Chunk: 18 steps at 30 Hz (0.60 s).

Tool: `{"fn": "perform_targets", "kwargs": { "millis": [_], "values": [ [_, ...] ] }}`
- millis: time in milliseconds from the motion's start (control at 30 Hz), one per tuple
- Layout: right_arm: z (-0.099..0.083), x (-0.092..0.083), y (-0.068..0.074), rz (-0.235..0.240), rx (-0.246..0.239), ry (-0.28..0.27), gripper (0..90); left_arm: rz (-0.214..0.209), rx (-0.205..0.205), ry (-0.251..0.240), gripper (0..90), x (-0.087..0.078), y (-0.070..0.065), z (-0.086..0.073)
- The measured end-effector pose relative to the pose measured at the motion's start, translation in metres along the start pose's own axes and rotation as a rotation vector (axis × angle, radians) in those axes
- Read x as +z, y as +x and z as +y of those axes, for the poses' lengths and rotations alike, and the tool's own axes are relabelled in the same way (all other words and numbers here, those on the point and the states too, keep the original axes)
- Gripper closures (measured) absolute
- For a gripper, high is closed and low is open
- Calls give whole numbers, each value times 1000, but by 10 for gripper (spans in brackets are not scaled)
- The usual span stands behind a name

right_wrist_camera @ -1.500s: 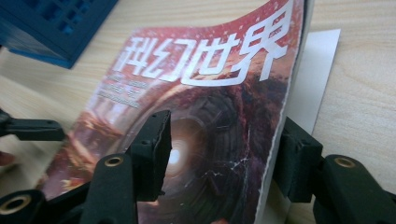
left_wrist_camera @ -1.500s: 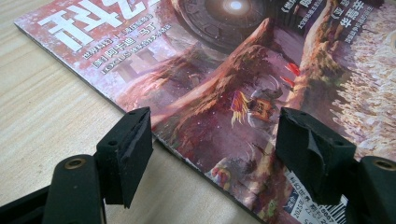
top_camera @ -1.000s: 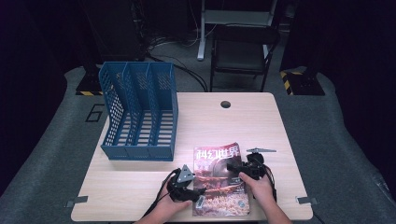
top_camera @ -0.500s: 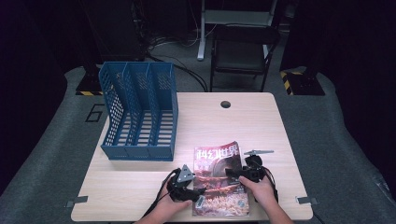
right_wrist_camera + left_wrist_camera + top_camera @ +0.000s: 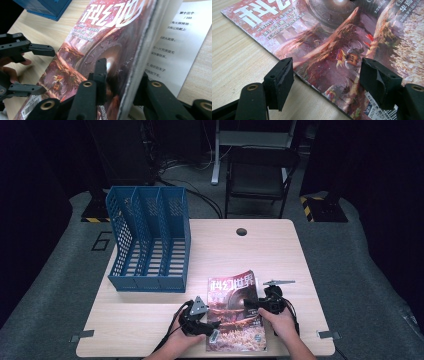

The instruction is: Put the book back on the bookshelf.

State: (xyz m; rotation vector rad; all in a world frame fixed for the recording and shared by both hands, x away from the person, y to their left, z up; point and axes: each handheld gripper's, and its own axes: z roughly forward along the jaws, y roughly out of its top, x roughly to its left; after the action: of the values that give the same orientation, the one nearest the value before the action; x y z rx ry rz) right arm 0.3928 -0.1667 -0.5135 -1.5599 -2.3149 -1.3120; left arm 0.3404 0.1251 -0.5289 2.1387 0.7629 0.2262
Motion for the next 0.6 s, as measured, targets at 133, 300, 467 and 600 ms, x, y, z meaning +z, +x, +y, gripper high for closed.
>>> {"fn": "perform_targets", "kwargs": {
  "millis": [133, 300, 467, 600],
  "values": [
    [0, -2, -1, 21, 5, -9, 786, 5, 0, -6, 276, 1, 0, 0],
    [1, -3, 0, 34, -1, -17, 810, 5, -1, -8, 277, 1, 1, 0],
    [1, -4, 2, 37, -5, -27, 838, 2, 2, -2, 277, 1, 1, 0],
    [1, -6, 4, 37, -27, -33, 851, 0, -6, -9, 281, 1, 2, 0]
  ]
}}
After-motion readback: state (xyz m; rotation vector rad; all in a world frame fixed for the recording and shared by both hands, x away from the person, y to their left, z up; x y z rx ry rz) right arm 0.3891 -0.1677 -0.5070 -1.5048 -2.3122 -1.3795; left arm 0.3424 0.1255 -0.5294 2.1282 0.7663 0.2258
